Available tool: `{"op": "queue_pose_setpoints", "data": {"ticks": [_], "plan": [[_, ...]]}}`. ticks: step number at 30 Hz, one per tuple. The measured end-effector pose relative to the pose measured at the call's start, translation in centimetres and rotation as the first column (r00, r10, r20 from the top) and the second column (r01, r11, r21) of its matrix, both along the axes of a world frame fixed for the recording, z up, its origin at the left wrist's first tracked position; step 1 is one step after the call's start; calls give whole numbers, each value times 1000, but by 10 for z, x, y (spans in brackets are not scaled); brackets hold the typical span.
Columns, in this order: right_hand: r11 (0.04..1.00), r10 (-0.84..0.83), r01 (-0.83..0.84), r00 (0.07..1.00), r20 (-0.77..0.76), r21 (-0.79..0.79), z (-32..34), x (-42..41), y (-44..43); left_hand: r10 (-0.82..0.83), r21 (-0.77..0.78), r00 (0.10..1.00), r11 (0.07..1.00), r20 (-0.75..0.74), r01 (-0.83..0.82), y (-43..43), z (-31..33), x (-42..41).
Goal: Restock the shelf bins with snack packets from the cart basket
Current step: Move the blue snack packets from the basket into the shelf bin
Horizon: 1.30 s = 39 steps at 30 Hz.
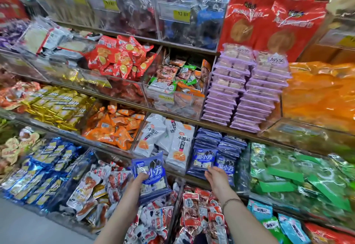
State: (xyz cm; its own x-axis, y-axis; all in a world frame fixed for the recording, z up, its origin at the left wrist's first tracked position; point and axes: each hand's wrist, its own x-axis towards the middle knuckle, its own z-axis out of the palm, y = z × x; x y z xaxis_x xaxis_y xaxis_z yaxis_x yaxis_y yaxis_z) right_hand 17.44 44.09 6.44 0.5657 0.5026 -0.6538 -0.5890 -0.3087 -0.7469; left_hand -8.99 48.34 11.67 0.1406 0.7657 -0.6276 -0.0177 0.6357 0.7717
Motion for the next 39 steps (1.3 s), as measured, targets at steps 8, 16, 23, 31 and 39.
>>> {"op": "queue_pose_setpoints", "data": {"ticks": [8, 16, 23, 31, 39], "plan": [[979, 126, -114, 990, 64, -171, -12, -7, -6, -65, -44, 998, 997, 8, 65, 12, -7, -6], [994, 76, -76, 997, -2, 81, 16, -37, -39, -239, 88, 969, 966, -62, 244, 23, -14, 0], [831, 535, -556, 810, 241, 23, 58, -108, -50, -400, 39, 916, 916, 33, 399, 8, 0, 24], [962, 202, -205, 979, 35, 180, 44, -95, -64, -401, 111, 916, 911, 12, 397, 8, 7, 27], [956, -293, 293, 956, 1, 11, 20, -29, -55, -283, 90, 958, 956, 37, 279, 19, 7, 20]]}}
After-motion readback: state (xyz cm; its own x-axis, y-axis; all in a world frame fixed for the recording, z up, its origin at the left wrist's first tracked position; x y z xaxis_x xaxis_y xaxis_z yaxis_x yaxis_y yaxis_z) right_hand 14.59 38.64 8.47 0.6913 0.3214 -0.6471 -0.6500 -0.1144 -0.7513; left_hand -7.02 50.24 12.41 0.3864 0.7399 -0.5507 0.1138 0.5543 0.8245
